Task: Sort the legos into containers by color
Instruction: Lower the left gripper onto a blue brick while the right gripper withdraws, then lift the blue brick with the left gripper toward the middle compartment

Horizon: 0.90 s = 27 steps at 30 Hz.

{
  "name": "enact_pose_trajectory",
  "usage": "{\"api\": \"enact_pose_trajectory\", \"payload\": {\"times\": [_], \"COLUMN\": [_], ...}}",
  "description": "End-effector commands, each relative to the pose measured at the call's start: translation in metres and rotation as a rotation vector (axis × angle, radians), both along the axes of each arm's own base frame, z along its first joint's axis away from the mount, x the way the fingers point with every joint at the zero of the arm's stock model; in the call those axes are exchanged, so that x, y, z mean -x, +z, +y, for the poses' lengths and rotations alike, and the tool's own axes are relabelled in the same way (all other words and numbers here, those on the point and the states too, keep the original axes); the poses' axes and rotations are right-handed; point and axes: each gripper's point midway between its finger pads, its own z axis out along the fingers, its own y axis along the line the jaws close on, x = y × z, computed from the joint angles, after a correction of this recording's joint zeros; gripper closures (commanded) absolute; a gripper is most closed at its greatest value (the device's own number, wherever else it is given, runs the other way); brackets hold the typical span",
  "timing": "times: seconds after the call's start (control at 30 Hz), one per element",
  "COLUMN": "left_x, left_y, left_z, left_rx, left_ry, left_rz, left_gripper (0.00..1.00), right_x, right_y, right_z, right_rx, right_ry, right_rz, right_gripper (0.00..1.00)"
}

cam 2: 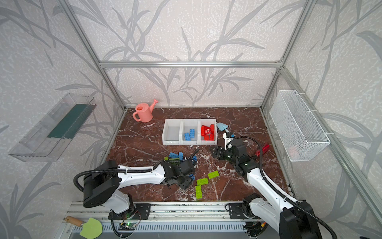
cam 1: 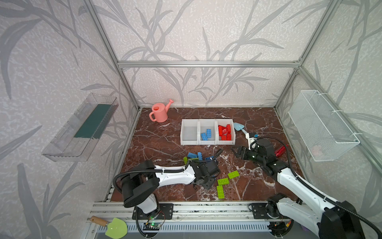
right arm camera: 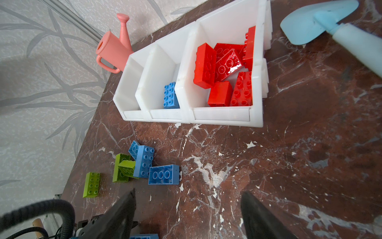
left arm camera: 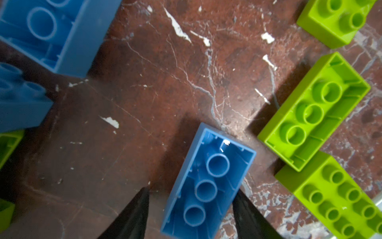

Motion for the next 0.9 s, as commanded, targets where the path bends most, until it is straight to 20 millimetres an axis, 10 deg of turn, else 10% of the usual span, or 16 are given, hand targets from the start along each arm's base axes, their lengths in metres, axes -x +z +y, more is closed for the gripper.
{"api": "enact_pose_trajectory", "payload": {"times": [0.0,0.33,0.87], "left_x": [-0.001,-0.006,-0.069], "left_y": [0.003,0.014,0.106], "left_z": [-0.007,-0.005,-0.017], "left_rx": [-0.002,0.014,0.156], "left_ry": [-0.019,-0.001,0.103], "left_rz": [0.002,-0.034,-0.251], "left_gripper": [0.48,0.63,0.67], "right_x": [-0.001,-0.001,0.000], "right_y": [-0.001,-0.003,-0.009], "right_z": [-0.001,-0.002,0.001], "right_rx": [-0.011,-0.006,-0.033], "right_ry": [-0.008,-0.014,-0.004], "right_rz": [-0.003,0.001,0.021], "right_gripper": [0.19,0.19,0.19]}}
